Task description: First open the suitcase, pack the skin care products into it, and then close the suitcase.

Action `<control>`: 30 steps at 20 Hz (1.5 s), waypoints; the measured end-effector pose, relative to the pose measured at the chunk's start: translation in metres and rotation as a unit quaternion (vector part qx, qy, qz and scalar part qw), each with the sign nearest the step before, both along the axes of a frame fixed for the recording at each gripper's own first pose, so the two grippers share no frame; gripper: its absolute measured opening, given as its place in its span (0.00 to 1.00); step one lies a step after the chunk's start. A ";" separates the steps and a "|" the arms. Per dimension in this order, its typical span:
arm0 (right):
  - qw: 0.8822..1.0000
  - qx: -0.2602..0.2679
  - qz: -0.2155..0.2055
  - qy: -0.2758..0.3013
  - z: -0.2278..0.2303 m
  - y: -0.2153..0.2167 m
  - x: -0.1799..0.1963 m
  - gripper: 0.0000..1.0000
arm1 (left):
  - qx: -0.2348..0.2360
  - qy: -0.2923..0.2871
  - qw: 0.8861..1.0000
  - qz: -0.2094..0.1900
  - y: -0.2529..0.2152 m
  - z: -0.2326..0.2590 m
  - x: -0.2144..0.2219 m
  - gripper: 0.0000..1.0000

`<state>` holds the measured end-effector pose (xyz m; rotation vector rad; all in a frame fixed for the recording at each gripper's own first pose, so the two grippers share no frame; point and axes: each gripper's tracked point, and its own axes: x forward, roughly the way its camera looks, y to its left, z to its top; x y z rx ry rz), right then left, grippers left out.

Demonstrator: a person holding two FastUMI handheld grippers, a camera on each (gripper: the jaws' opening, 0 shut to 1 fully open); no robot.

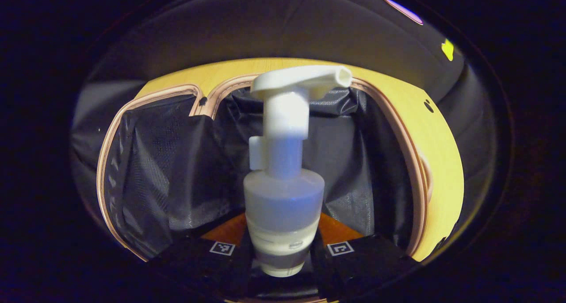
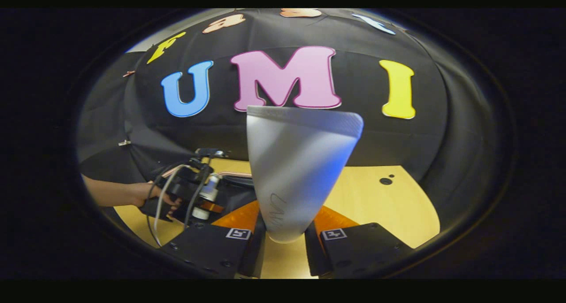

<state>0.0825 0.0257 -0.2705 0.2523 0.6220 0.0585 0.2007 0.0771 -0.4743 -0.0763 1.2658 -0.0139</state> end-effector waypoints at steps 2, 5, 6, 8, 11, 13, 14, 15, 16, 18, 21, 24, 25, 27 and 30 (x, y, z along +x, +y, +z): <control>0.999 0.026 0.003 0.019 -0.008 0.021 0.008 0.43 | -0.002 0.010 1.000 0.017 0.000 0.000 0.000 0.61; 0.999 0.027 0.021 0.040 -0.020 0.043 0.022 0.43 | -0.002 0.012 1.000 0.028 0.000 0.002 0.000 0.63; 0.998 0.026 0.027 0.045 -0.023 0.050 0.026 0.43 | -0.009 0.014 0.999 0.032 -0.002 0.002 -0.004 0.67; 0.997 0.027 0.039 0.059 -0.032 0.065 0.032 0.43 | -0.032 -0.003 0.998 0.052 -0.005 0.012 -0.006 0.67; 0.995 0.031 0.051 0.080 -0.047 0.088 0.044 0.43 | -0.076 -0.088 0.989 0.092 0.005 0.063 -0.010 0.82; 0.993 0.023 0.067 0.090 -0.060 0.106 0.054 0.43 | -0.106 -0.150 0.979 0.089 0.017 0.103 -0.028 0.91; 0.992 0.007 0.078 0.101 -0.070 0.111 0.057 0.43 | -0.100 -0.169 0.978 0.075 0.030 0.121 -0.040 0.94; 0.990 -0.004 0.089 0.112 -0.082 0.118 0.058 0.43 | -0.077 -0.185 0.978 0.057 0.048 0.137 -0.055 0.96; 0.987 -0.003 0.093 0.129 -0.097 0.129 0.058 0.43 | -0.051 -0.201 0.977 0.041 0.065 0.147 -0.067 0.96; 0.981 0.028 0.086 0.169 -0.121 0.146 0.055 0.43 | -0.032 -0.227 0.973 0.031 0.077 0.176 -0.087 0.96; 0.972 0.033 0.069 0.222 -0.163 0.155 0.050 0.43 | -0.131 -0.283 0.949 0.036 0.048 0.224 -0.116 0.96; 0.961 0.028 0.065 0.268 -0.189 0.167 0.041 0.43 | -0.185 -0.295 0.936 0.050 0.040 0.239 -0.143 0.95; 0.958 0.024 0.063 0.278 -0.190 0.164 0.042 0.43 | -0.204 -0.289 0.934 0.051 0.035 0.242 -0.153 0.96; 0.956 0.029 0.041 0.289 -0.194 0.163 0.046 0.43 | -0.250 -0.288 0.923 0.057 0.016 0.253 -0.170 0.96; 0.956 0.034 0.020 0.291 -0.190 0.162 0.051 0.42 | -0.272 -0.290 0.915 0.066 0.013 0.249 -0.182 0.95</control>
